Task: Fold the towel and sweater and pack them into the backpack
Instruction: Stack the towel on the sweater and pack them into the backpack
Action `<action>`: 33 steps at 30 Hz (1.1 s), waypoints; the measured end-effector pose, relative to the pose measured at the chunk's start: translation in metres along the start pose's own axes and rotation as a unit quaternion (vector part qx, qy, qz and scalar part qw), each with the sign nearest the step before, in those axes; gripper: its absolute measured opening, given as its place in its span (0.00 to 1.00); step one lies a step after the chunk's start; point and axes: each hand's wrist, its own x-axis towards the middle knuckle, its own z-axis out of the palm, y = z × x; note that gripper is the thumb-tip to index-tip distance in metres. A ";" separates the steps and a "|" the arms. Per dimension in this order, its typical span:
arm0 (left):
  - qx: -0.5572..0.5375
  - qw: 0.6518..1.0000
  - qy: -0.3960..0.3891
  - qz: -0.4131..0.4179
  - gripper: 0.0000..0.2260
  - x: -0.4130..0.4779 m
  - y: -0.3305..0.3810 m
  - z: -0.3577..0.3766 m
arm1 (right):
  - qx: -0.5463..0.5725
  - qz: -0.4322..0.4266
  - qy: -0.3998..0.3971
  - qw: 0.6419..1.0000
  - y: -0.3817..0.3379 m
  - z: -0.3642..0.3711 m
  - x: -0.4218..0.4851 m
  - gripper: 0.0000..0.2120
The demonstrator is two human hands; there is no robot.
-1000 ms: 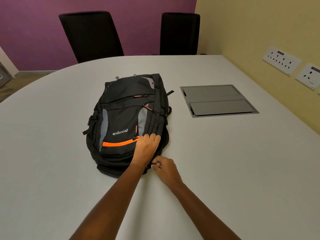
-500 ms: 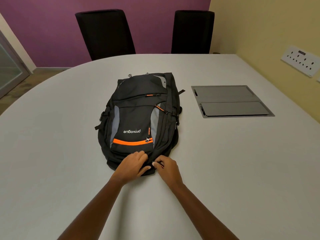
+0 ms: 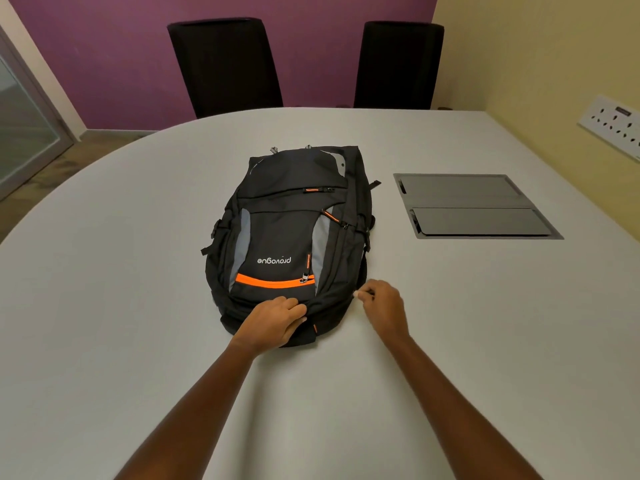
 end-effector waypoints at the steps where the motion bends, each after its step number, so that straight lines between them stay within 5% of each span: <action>1: -0.001 1.000 -0.006 -0.004 0.13 -0.001 0.000 0.000 | -0.007 0.005 -0.002 1.000 0.001 -0.004 0.008 0.07; 13: 0.005 0.995 -0.027 -0.096 0.19 0.039 0.027 -0.002 | -0.045 0.000 0.010 0.999 0.013 -0.003 0.027 0.10; 19: 0.028 0.962 -0.232 -0.145 0.35 0.082 0.045 0.010 | -0.053 -0.036 0.033 0.997 0.015 0.000 0.024 0.10; 33: 0.061 0.961 -0.210 -0.167 0.26 0.094 0.044 0.037 | -0.057 -0.029 0.055 0.996 0.019 -0.007 0.071 0.09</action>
